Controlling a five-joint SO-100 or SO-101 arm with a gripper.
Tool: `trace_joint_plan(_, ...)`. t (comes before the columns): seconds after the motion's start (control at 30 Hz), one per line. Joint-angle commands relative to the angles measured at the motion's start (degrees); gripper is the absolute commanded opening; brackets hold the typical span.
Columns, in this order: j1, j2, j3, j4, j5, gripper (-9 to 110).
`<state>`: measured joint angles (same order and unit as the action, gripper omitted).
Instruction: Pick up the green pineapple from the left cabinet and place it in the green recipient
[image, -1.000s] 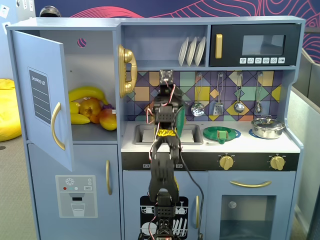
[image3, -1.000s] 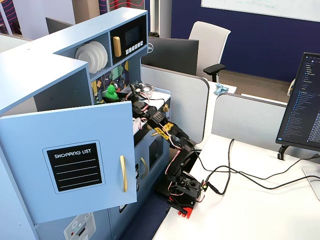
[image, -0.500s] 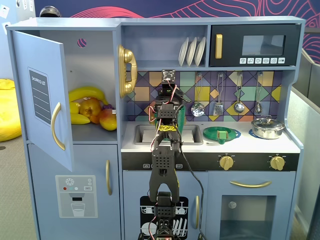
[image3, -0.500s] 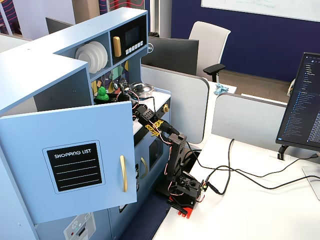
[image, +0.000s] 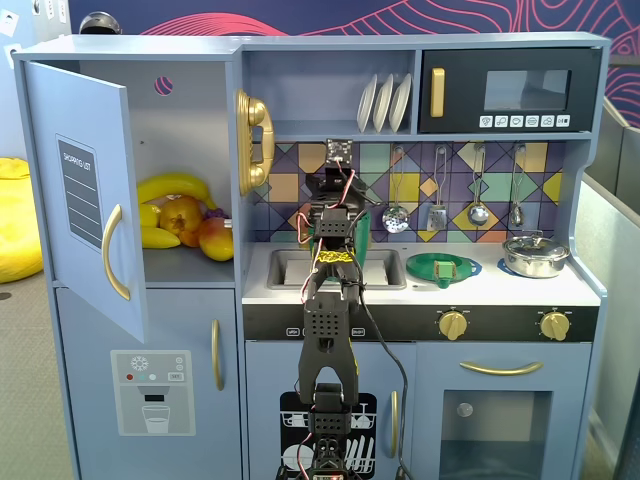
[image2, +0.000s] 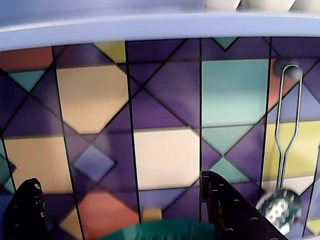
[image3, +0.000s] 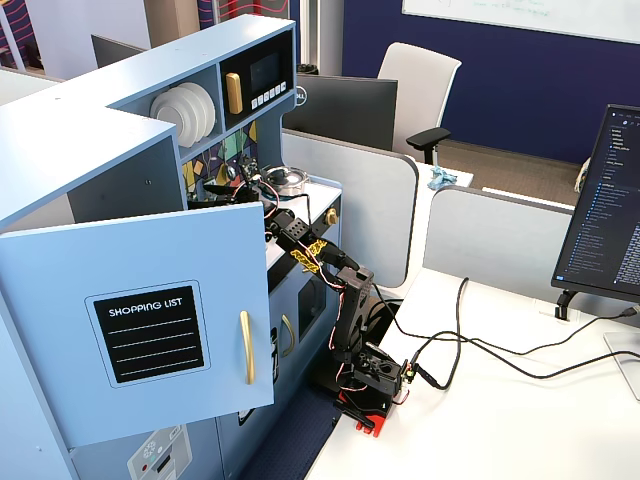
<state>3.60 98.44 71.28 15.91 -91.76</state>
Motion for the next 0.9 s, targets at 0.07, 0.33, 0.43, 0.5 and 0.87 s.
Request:
trace_joint_plan(0.07,-0.4,20.4,10.9,5.1,-3.3,30)
trace_joint_plan(0.33,2.4,60.1,46.3,33.7,-1.9,26)
trace_joint_plan(0.43,3.9,67.4,58.7,37.3,1.9,24)
trace_joint_plan(0.5,3.8,68.9,66.4,38.7,5.4,24)
trace_joint_plan(0.87,2.0,82.4,100.5,37.6,7.9,18)
